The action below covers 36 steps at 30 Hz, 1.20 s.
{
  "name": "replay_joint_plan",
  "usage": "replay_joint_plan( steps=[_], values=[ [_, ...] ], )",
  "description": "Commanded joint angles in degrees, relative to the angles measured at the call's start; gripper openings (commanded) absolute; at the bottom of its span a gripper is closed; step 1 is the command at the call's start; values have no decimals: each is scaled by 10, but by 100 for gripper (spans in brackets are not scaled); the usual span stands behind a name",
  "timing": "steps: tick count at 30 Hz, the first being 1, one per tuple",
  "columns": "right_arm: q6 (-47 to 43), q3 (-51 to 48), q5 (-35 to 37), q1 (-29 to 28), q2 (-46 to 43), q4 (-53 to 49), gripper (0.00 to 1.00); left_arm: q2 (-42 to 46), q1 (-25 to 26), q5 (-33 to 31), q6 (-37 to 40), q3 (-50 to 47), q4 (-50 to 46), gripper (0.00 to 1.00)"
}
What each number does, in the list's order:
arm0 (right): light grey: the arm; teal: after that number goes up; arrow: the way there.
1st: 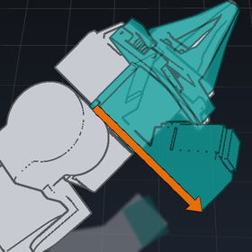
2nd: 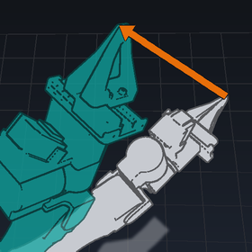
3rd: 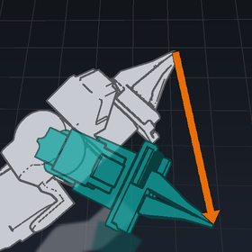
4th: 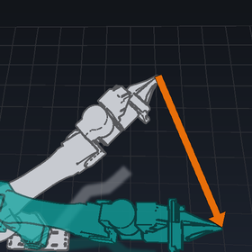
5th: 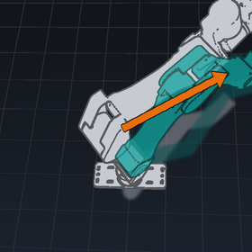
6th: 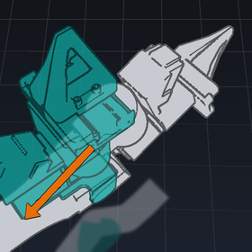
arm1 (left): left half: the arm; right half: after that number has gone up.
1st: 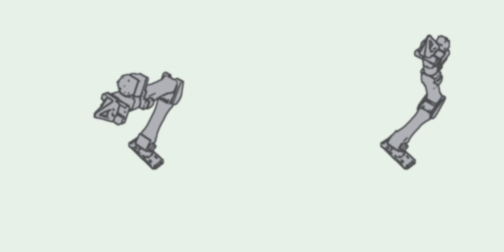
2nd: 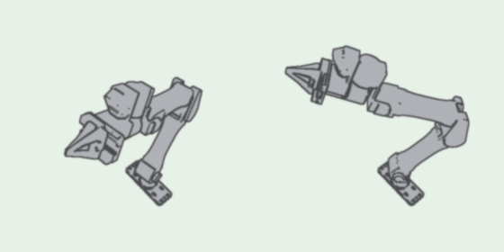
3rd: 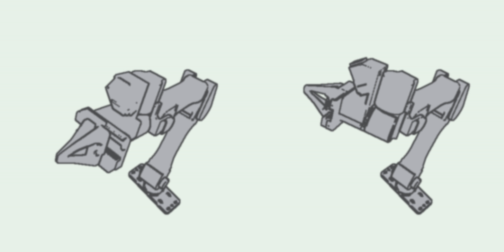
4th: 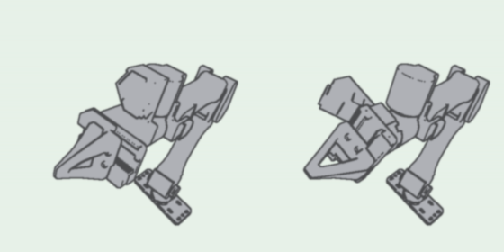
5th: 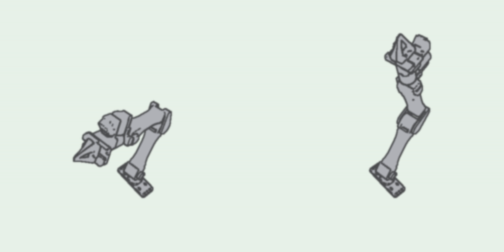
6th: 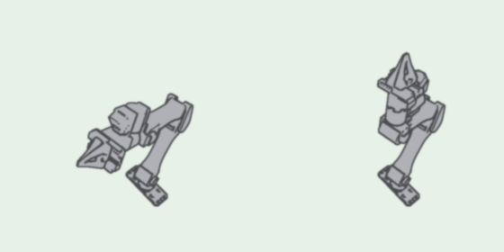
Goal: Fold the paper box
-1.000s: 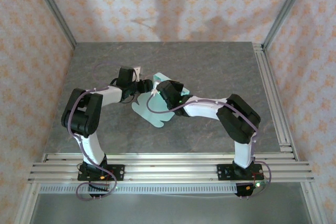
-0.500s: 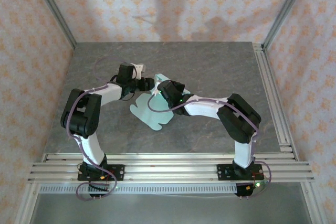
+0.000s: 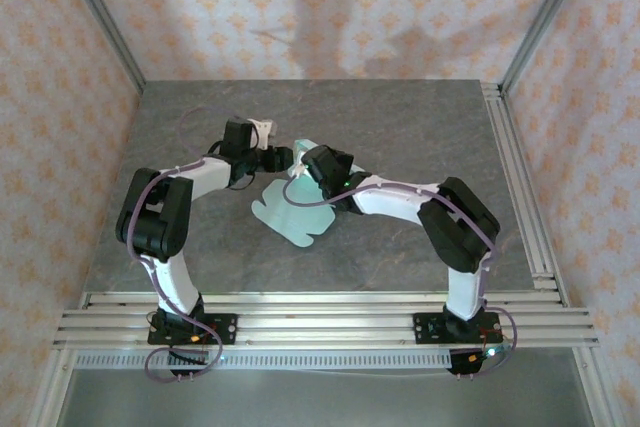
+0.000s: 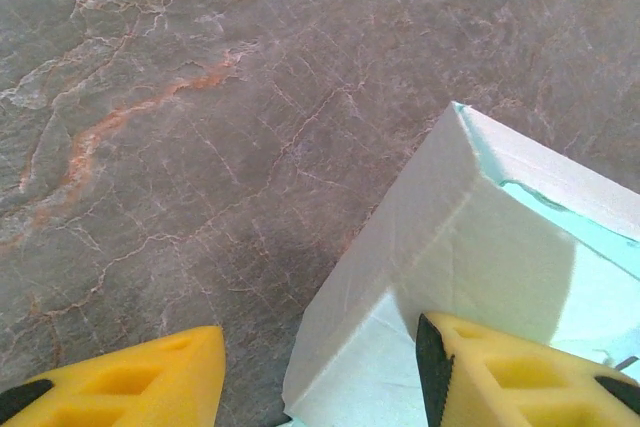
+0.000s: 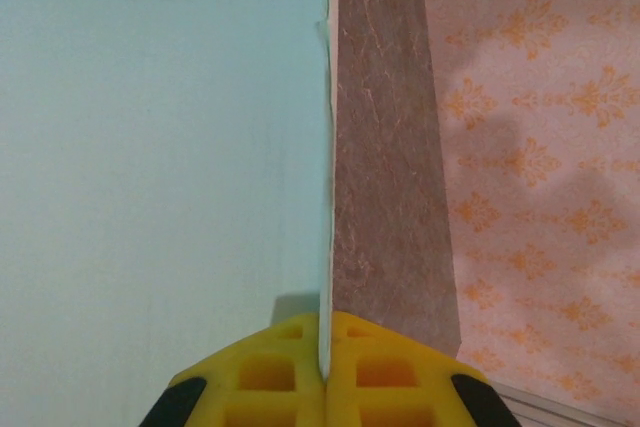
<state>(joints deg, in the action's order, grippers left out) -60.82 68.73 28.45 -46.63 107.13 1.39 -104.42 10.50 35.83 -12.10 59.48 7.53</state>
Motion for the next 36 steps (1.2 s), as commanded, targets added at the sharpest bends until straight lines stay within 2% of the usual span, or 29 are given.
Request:
replay_joint_plan(
  steps=[1, 7, 14, 20, 27, 36],
  values=[
    [-44, -15, -12, 9, -36, 21, 0, 3, -7, 38, 8, 7, 16, 54],
    [-110, -51, -47, 17, -51, 68, 0, -7, -9, 78, 35, 11, 19, 54],
    [-193, -76, -32, 18, -42, 165, 0, -10, -9, 84, 46, 9, 26, 54],
    [-220, -84, -38, 18, -44, 187, 0, -21, -10, 102, 62, 14, 20, 54],
    [-206, -76, -38, 24, -41, 194, 0, -21, -19, 115, 59, 6, 51, 54],
    [-188, -70, -40, 25, -43, 177, 0, -46, -19, 129, 85, 34, 24, 54]
  ],
)
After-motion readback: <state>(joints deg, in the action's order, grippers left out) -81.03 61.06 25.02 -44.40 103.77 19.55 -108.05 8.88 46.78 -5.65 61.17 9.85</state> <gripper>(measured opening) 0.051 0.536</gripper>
